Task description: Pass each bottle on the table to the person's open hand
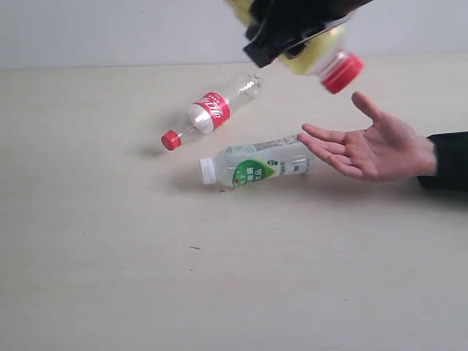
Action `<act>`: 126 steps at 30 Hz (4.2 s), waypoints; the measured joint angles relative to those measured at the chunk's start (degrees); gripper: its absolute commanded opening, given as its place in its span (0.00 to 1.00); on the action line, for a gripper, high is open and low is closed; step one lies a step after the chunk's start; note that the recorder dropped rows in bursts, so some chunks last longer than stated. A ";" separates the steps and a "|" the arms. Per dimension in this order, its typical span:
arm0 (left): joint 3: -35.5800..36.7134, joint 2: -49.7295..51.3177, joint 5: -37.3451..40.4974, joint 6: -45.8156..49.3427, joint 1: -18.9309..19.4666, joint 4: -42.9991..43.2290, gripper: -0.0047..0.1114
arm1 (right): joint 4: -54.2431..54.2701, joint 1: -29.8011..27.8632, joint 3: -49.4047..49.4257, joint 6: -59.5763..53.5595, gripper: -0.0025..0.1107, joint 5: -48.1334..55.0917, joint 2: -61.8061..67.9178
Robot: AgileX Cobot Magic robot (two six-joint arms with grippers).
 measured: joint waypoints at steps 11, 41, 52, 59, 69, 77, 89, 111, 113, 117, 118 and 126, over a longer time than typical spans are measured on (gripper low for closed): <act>0.00 0.00 0.00 0.00 0.00 0.00 0.11 | 0.44 -11.65 2.49 14.07 0.02 24.51 -5.32; 0.00 0.00 0.00 0.00 0.00 0.00 0.11 | 8.89 -21.09 5.05 10.14 0.06 9.94 23.57; 0.00 0.00 0.00 0.00 0.00 0.00 0.11 | 8.63 -21.09 4.95 10.02 0.67 10.25 23.71; 0.00 0.00 0.00 0.00 0.00 0.00 0.11 | 8.25 -21.09 4.93 9.91 0.79 11.39 23.71; 0.00 0.00 0.00 0.00 0.00 0.00 0.11 | 8.25 -21.09 4.93 9.91 0.81 8.08 15.96; 0.00 0.00 0.00 0.00 0.00 0.00 0.11 | 4.89 -21.09 4.93 9.91 0.61 9.49 1.71; 0.00 0.00 0.00 0.00 0.00 0.00 0.11 | 1.15 -21.09 29.11 8.86 0.02 -9.04 -44.07; 0.00 0.00 0.00 0.00 0.00 0.00 0.11 | 1.14 -21.09 46.68 11.81 0.02 -29.79 -58.41; 0.00 0.00 0.00 0.00 0.00 0.00 0.11 | 0.98 -21.09 46.68 11.81 0.02 -29.79 -58.41; 0.00 0.00 0.00 0.00 0.00 0.00 0.11 | -3.99 -21.09 46.68 11.81 0.02 -29.90 -58.41; 0.00 0.00 0.00 0.00 0.00 0.00 0.11 | -5.47 -21.09 46.68 11.81 0.02 -29.90 -58.41; 0.00 0.00 0.00 0.00 0.00 0.00 0.11 | -7.57 -21.09 46.68 11.81 0.02 -29.06 -58.41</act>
